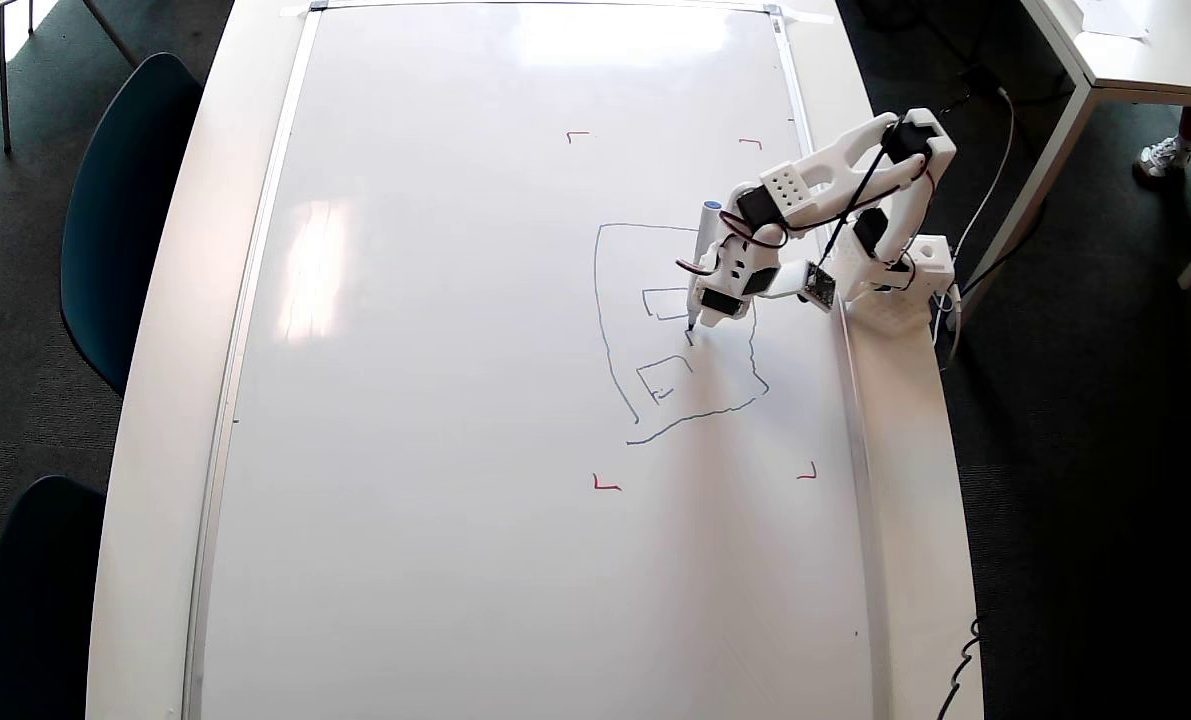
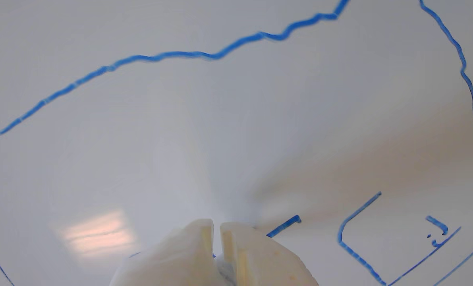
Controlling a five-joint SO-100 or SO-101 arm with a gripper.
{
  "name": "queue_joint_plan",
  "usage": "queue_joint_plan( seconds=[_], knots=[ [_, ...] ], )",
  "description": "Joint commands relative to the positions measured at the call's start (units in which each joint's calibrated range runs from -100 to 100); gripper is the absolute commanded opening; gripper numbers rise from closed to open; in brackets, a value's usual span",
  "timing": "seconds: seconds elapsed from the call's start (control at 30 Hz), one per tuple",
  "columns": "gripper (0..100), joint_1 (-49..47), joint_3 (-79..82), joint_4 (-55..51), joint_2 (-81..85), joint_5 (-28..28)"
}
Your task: Draw on a whiteboard a robot head using a pen attached to the gripper
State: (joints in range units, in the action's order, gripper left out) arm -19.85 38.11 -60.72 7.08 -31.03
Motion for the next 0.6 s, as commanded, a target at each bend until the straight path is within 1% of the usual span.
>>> queue_joint_plan(
  seconds=[0.0, 0.57],
  knots=[
    [1, -0.28, 2.85, -0.45, 2.24, -0.44],
    [1, -1.9, 9.93, -0.53, 9.48, -0.44]
  ],
)
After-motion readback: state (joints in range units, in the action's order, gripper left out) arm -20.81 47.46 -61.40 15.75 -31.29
